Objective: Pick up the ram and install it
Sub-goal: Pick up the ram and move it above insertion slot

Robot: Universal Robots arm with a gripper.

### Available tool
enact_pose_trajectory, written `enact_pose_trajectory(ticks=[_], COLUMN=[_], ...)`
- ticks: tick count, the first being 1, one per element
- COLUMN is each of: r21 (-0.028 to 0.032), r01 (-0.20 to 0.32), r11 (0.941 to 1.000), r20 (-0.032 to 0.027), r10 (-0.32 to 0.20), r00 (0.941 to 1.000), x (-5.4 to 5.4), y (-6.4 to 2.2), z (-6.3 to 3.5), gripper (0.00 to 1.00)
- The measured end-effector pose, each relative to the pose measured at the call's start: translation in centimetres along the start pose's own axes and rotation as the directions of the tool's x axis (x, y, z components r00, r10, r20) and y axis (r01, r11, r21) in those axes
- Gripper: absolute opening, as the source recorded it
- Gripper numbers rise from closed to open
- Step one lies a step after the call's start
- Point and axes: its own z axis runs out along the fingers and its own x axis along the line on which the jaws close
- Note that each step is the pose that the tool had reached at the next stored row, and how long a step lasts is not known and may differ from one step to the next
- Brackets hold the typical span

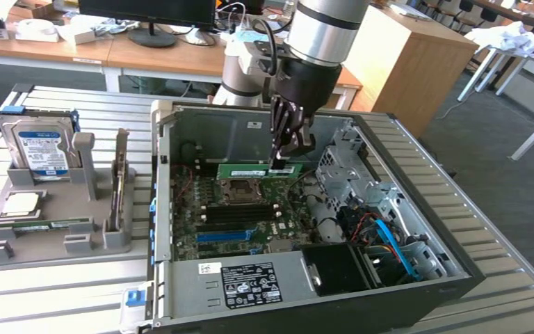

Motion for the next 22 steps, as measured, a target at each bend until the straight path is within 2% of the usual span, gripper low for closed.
enact_pose_trajectory(ticks=[4,16,22], r21=[0.0,0.0,0.0001], r01=[0.0,0.0,0.0], r11=[1.0,1.0,1.0], r20=[0.0001,0.0,0.0001], r10=[0.0,0.0,0.0], r00=[1.0,1.0,1.0], x=[-0.2,-1.9,-2.1], y=[0.0,-0.01,-0.02], z=[0.01,0.05,0.05], gripper=[0.11,0.11,0.11])
